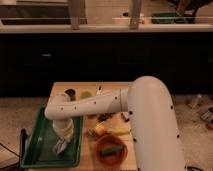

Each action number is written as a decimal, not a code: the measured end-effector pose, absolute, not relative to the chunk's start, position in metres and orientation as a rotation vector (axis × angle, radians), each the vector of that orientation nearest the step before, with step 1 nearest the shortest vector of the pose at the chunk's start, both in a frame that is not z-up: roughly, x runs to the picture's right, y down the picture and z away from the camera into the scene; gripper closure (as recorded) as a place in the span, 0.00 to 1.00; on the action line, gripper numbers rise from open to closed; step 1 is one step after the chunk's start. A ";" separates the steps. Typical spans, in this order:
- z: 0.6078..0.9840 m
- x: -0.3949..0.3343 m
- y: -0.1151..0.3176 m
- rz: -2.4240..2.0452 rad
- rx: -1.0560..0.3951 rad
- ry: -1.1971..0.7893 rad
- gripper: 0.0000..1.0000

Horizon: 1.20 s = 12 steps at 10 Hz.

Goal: Wipe tray with towel

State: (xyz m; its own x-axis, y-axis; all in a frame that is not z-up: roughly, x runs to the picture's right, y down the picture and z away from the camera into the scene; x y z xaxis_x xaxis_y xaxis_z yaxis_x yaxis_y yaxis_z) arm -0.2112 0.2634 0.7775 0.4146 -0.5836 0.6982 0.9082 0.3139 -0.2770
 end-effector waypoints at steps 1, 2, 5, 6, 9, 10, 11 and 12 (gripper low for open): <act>0.784 -0.211 0.256 -1.037 -0.707 -0.501 1.00; 0.792 -0.211 0.248 -1.031 -0.692 -0.479 1.00; 0.816 -0.223 0.229 -1.001 -0.635 -0.462 1.00; 0.820 -0.230 0.228 -0.998 -0.622 -0.478 1.00; 0.815 -0.275 0.234 -1.051 -0.588 -0.594 1.00; 0.806 -0.289 0.239 -1.084 -0.576 -0.637 1.00; 0.794 -0.303 0.248 -1.125 -0.564 -0.685 1.00; 0.781 -0.310 0.255 -1.157 -0.554 -0.721 1.00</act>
State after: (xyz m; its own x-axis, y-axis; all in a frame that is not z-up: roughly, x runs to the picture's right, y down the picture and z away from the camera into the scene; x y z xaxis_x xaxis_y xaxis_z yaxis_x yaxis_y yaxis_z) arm -0.3104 0.2555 0.7810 0.2265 -0.6159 0.7546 0.9486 0.3152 -0.0275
